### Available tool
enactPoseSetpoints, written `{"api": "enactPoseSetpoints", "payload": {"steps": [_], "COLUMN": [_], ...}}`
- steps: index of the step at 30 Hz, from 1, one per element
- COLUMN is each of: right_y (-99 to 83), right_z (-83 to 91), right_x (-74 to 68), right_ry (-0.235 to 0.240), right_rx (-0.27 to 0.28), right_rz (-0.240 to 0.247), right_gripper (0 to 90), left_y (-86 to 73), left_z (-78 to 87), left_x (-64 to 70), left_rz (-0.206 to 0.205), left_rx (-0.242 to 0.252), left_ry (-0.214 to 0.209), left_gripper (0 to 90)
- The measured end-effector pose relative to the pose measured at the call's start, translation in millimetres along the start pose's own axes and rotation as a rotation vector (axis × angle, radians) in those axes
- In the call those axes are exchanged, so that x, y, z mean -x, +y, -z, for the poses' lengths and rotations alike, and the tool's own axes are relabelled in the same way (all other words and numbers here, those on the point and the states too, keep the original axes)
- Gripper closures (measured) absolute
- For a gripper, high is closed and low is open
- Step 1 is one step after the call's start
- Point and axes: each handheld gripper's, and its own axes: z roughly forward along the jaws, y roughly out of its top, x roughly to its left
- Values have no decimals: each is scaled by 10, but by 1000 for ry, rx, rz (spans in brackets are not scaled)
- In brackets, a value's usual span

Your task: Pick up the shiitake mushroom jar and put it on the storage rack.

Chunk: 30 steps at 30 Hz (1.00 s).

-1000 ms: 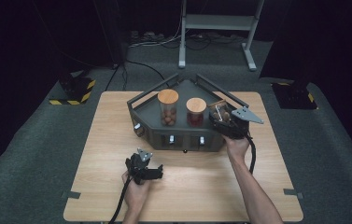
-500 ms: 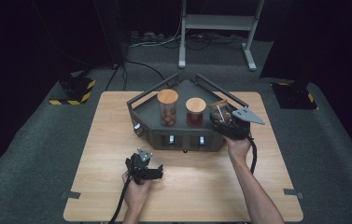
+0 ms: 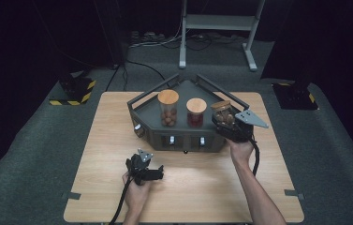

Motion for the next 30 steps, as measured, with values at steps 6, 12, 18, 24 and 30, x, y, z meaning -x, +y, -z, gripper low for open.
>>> {"api": "enactPoseSetpoints", "payload": {"steps": [6,12,18,24,30], "right_y": [9,21,52,81,107], "right_z": [37,70,111,148,182], "right_x": [-3,-10,2,5,7], "right_ry": [-2,-6,5,11,12], "right_rx": [-8,-20,-50,-79,-103], "right_rz": [2,1,-1,4,14], "right_gripper": [253,253,252,254,255], "left_y": [0,0,2,3,3], "left_z": [-1,-1,-7,-9,-9], "left_x": [1,1,5,8,8], "left_rz": [1,2,5,7,8], "left_rx": [1,1,2,3,3], "left_ry": [0,0,-1,-1,-1], "left_gripper": [26,26,23,22,22]}}
